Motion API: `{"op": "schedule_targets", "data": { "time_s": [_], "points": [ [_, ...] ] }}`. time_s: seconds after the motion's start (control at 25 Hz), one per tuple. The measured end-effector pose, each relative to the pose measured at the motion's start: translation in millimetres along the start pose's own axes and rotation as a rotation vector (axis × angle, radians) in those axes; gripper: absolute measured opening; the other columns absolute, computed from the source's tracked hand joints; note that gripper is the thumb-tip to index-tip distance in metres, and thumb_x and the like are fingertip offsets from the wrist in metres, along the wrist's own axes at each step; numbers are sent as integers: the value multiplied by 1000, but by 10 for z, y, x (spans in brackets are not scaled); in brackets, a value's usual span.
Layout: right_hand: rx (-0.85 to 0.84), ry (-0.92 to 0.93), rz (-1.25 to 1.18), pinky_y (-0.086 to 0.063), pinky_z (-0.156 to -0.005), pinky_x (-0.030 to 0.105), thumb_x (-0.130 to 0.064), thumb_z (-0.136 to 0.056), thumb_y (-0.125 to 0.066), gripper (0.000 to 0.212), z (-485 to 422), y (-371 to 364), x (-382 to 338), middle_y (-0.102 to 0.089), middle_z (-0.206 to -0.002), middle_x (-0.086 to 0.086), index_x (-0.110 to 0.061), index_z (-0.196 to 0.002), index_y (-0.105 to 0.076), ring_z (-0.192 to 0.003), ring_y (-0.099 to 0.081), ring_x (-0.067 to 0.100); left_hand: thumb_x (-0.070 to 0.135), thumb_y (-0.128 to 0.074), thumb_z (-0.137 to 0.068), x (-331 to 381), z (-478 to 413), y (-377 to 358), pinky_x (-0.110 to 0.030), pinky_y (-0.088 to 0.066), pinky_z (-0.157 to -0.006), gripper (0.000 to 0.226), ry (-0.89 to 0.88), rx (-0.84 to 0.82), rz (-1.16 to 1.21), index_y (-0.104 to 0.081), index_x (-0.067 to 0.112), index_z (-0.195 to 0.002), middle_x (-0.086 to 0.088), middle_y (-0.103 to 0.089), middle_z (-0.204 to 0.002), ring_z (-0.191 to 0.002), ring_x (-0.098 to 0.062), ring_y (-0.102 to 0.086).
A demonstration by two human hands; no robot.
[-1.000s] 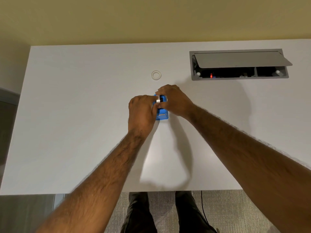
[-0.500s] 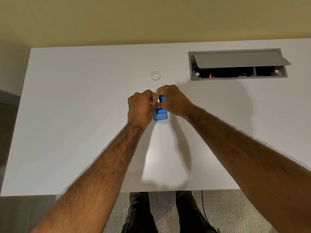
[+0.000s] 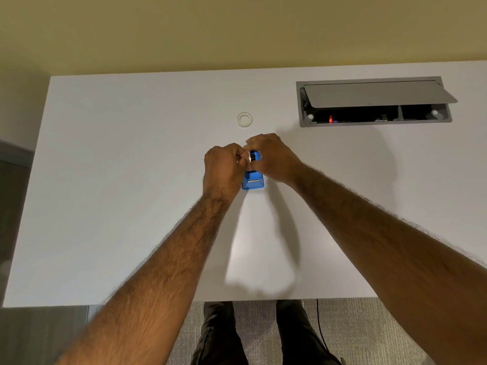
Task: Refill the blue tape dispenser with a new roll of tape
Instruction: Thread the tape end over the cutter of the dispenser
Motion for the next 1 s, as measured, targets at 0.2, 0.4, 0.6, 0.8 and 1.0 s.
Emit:
{"op": "schedule_targets", "data": {
  "time_s": [0.2, 0.4, 0.6, 0.8, 1.0],
  "points": [
    [-3, 24, 15, -35, -94, 27, -24, -85, -75, 31, 1, 14, -18, -71, -119, 15, -6, -111, -72, -118, -60, 31, 20, -58, -92, -27, 0, -28, -31, -52, -79, 17, 14, 4, 11, -73, 19, -85, -1, -73, -85, -88, -17, -64],
    [-8, 13, 3, -41, -99, 33, -27, -86, -75, 33, 9, 13, -20, -70, -123, 13, -8, -114, -72, -123, -57, 29, 20, -56, -94, -18, 38, -67, -32, -45, -75, 12, -15, 10, -41, -67, 18, -94, 0, -71, -91, -99, -21, -54],
    [-11, 3, -4, -44, -100, 41, -25, -84, -76, 38, 13, 29, -7, -69, -124, 14, -7, -117, -71, -122, -58, 30, 15, -56, -95, -27, 39, -62, -30, -38, -74, 11, -24, 19, -86, -64, 17, -101, -4, -69, -94, -101, -22, -50],
    [-21, -11, -7, -44, -103, 44, -26, -82, -78, 40, 20, 11, 17, -68, -127, 13, -6, -116, -69, -125, -55, 30, 13, -55, -94, -18, 65, -32, -31, -37, -70, 10, -47, 24, -137, -65, 16, -95, 1, -55, -87, -96, -15, -45],
    [-34, 16, -2, -44, -103, 43, -27, -84, -75, 38, 5, 20, 5, -69, -126, 13, -6, -115, -71, -123, -58, 29, 13, -57, -95, 56, 87, -10, -44, -49, -96, 14, -59, 58, -140, -69, 8, -90, 20, -30, -72, -86, -19, -46]
  ]
}}
Point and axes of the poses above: each hand's wrist, its own z-axis away from the middle knuckle, its own y-axis out of the back of the hand, x = y × z, the point moved 7 cm from there along -z, towards the middle knuckle
